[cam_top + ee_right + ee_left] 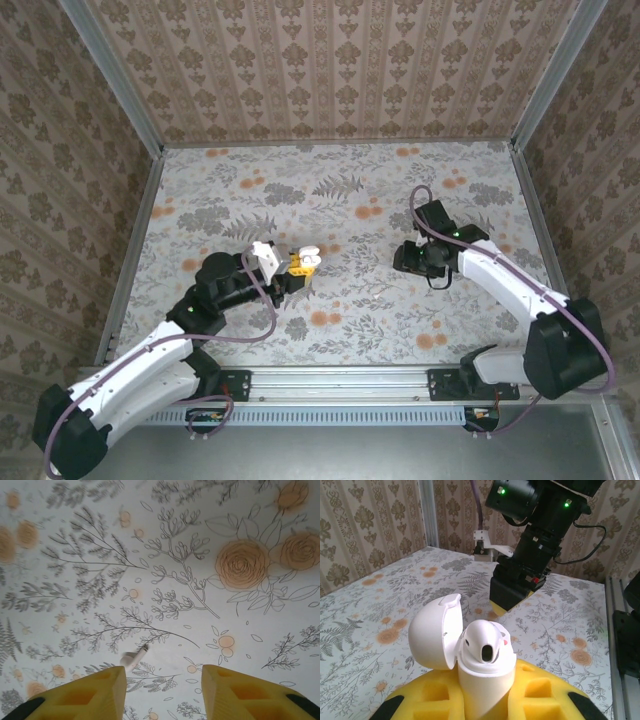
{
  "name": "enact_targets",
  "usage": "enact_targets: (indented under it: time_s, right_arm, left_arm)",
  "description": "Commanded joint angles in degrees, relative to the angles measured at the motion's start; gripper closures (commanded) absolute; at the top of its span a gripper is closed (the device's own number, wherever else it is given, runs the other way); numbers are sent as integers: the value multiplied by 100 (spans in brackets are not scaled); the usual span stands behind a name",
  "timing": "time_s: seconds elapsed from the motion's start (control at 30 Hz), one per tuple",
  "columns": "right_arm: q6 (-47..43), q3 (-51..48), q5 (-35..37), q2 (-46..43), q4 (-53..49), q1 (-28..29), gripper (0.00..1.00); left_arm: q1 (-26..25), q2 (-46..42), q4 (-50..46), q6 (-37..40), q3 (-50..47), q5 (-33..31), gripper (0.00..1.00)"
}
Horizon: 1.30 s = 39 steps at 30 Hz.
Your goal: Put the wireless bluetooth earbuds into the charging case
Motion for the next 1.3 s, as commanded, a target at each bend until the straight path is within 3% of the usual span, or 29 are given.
enact_targets:
  time_s: [0.0,0.2,0.37,0.47,0.63,1.03,1.27]
  right_arm:
    - [-56,-4,-257,276,26,2,61]
    - [300,57,-173,611,97,610,66]
    - [-315,271,501,696,-186,1418,69]
    - [-296,487,629,977,-806,1473,79]
    - [9,330,633,978,-941,1762,90]
    - [-17,295,557,1836,-206,2108,100]
    - [-61,557,663,2200,60,2108,100]
  left_arm:
    - [-7,125,84,107,-85,-113,100]
    - [-6,494,245,166,-14,-31,100]
    - [-4,663,334,223,16,21,100]
    - [-1,674,287,232,41,87,100]
    - [-7,497,276,184,-47,50,100]
    - [-41,61,40,113,-126,-63,100]
    - [-43,-230,-135,100,-164,-184,100]
